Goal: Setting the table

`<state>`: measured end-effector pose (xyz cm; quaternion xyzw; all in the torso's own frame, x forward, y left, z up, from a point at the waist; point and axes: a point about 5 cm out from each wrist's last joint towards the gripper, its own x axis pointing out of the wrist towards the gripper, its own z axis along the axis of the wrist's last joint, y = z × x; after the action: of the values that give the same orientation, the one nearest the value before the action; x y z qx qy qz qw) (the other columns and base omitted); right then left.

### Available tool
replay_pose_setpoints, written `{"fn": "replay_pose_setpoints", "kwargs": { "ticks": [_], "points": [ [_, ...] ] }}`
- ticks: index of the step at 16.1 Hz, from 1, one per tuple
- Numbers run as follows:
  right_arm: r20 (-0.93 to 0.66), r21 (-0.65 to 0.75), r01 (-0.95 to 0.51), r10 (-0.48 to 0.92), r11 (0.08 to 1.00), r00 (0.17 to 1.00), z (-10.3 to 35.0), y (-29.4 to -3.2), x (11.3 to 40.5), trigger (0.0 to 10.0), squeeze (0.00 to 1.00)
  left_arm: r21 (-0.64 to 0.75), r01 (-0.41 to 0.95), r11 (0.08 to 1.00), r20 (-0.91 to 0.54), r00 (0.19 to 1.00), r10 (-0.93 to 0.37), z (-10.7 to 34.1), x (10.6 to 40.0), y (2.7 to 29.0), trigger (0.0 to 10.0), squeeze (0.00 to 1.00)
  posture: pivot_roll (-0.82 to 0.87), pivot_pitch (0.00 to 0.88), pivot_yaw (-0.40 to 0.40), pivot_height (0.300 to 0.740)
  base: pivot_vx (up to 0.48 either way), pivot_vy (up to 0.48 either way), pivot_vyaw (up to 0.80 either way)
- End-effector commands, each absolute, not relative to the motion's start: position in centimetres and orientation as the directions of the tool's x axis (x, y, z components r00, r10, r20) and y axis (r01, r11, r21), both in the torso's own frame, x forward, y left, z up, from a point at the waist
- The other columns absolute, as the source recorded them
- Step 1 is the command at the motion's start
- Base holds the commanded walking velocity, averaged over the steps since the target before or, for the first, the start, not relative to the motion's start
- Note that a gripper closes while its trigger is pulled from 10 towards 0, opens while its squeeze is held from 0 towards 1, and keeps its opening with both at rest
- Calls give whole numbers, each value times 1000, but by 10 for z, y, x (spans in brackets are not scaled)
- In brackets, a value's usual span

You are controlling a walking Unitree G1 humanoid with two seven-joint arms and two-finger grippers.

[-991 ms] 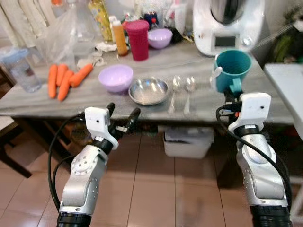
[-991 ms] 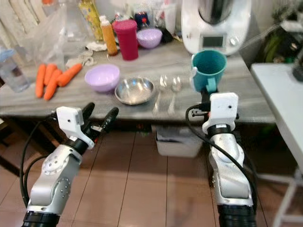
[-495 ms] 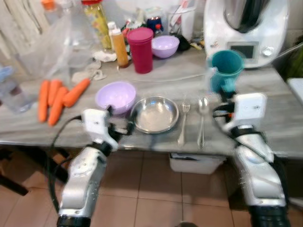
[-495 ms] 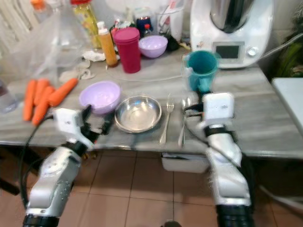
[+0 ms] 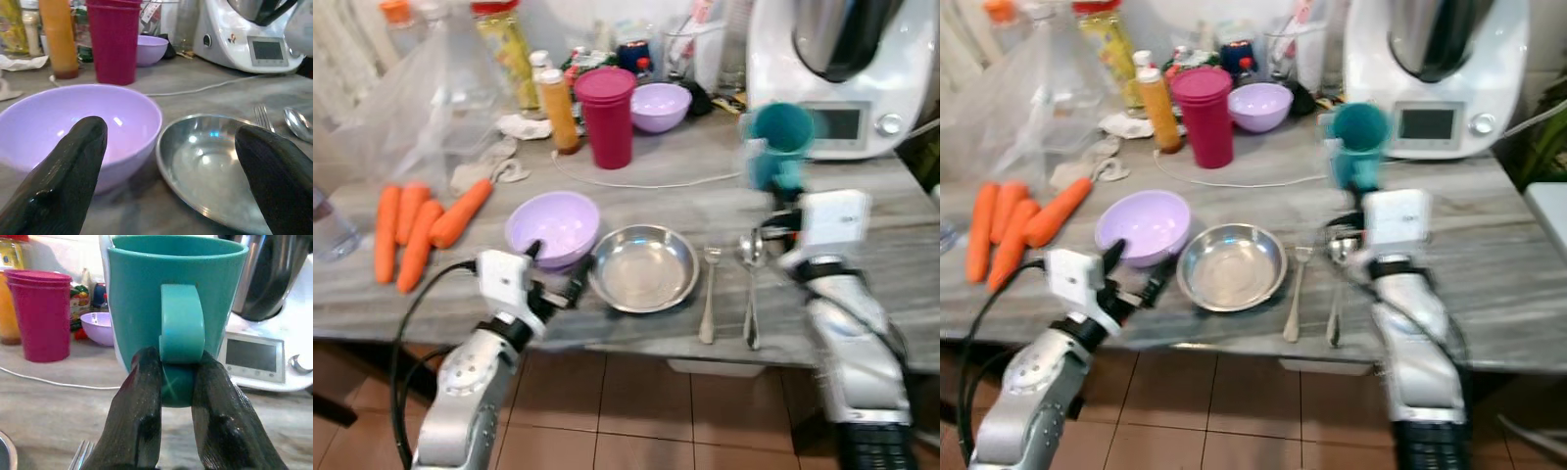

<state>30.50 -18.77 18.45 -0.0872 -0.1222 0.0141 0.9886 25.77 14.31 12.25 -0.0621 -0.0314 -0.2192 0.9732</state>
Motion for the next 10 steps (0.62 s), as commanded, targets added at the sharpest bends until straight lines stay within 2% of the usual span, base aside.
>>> {"fn": "replay_pose_setpoints", "kwargs": {
  "ticks": [1, 6, 10],
  "points": [
    [253, -167, -53, 95, 985, 963, 192, -181, 311, 10000, 0, -72, 421, 904, 73, 906, -416, 123, 254, 153, 10000, 0, -178, 67, 57, 740, 0, 0, 0],
    [201, -154, -155, 184, 976, 962, 193, -186, 333, 10000, 0, -56, 503, 862, 64, 864, -500, 123, 248, 153, 10000, 0, -169, 85, 64, 740, 0, 0, 0],
    [139, -55, -223, 229, 973, 964, 184, -184, 357, 10000, 0, -56, 515, 855, 65, 857, -512, 125, 245, 153, 10000, 0, -149, 104, 65, 740, 0, 0, 0]
  ]
}}
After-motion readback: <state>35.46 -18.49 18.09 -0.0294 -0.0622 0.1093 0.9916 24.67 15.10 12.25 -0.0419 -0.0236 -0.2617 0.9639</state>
